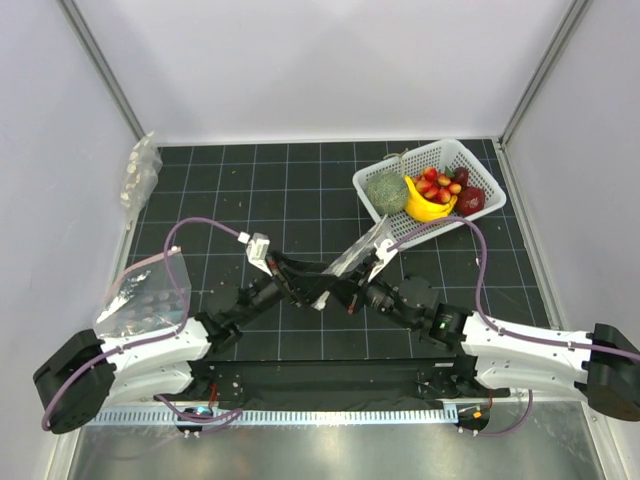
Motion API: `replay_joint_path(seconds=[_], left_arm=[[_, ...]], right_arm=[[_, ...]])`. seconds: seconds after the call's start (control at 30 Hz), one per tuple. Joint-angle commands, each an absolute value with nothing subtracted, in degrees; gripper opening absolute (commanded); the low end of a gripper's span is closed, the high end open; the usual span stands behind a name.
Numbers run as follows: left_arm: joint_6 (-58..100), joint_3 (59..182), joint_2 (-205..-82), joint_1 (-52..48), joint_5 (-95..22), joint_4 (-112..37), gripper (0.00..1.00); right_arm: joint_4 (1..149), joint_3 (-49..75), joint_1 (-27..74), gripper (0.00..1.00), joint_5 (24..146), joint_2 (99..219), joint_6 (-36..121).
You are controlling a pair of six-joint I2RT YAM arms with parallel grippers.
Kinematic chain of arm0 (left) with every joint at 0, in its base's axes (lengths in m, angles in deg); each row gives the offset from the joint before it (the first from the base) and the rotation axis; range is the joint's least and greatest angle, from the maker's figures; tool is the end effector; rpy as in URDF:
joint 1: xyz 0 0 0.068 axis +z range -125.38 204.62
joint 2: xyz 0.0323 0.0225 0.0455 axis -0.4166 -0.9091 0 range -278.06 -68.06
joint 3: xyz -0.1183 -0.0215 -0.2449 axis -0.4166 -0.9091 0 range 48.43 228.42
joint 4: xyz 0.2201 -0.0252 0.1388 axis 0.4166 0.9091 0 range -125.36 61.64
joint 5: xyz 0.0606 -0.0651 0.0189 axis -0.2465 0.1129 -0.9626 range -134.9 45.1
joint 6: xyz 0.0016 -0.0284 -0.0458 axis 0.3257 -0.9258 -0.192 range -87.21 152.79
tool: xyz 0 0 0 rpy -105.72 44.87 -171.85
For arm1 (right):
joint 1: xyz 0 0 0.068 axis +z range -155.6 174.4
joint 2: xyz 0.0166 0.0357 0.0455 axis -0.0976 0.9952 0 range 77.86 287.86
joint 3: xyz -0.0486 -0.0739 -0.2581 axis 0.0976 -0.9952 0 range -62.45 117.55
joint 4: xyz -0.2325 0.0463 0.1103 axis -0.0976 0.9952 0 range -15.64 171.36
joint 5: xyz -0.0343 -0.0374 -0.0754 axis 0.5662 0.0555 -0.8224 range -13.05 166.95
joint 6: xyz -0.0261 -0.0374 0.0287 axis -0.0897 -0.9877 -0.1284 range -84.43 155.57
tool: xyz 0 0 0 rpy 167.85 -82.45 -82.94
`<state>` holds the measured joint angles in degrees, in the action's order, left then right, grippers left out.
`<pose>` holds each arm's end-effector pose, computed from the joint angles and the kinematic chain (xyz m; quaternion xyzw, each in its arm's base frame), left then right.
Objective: Place the food in the zip-top bag and seal the zipper
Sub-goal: Pick up the zipper food storage bag at the center of the board.
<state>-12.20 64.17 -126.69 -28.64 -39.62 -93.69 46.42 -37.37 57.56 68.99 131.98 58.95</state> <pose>0.1219 -0.1690 0.2452 0.0802 0.6009 -0.6193 0.4990 0.1028 0.1922 0.2589 -0.1966 0.6861 0.4428 0.5427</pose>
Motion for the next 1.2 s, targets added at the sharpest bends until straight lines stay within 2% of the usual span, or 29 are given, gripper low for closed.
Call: replay_joint_path(seconds=[0.0,0.07,0.1,0.13,0.27,0.4,0.53,0.67,0.8,1.07,1.17], left_arm=[[-6.1,66.1,-122.5,-28.9,-42.7,-90.2,0.68],[-2.6,68.4,-116.7,-28.9,-44.5,-78.4,0.82],[-1.1,69.1,-114.7,-28.9,-46.6,-74.8,0.83],[2.0,69.5,-112.1,-28.9,-49.4,-71.9,0.84],[6.2,69.9,-109.9,-29.0,-53.1,-67.5,0.84],[9.4,70.9,-113.8,-29.0,-52.9,-68.7,0.82],[17.7,72.3,-118.2,-29.0,-53.8,-71.4,0.84],[24.1,70.0,-121.5,-29.0,-45.3,-82.3,0.86],[36.4,68.7,-123.3,-29.0,-36.6,-84.2,0.86],[47.6,66.7,-125.6,-30.0,-32.8,-86.2,0.82],[51.0,66.5,-125.6,-31.4,-35.2,-86.3,0.8]], right_arm=[[47.6,-36.2,57.4,0.01,62.5,128.8,61.7],[50.7,-35.4,57.4,0.01,55.3,127.7,63.9],[56.0,-34.8,57.4,0.01,51.4,127.3,65.1],[59.3,-33.2,57.3,0.01,42.4,126.2,67.1],[72.0,-28.0,56.8,0.01,31.6,125.6,74.5],[89.0,-20.5,56.7,0.01,26.3,127.6,90.4],[99.7,-12.2,56.7,0.01,22.8,131.1,100.3],[105.6,-5.4,56.7,0.01,21.1,132.9,106.9],[105.4,-5.5,56.6,0.01,23.6,131.1,112.6],[106.0,-5.1,56.7,0.01,31.2,131.6,116.9],[105.7,-5.7,56.7,0.01,32.7,131.8,117.0]])
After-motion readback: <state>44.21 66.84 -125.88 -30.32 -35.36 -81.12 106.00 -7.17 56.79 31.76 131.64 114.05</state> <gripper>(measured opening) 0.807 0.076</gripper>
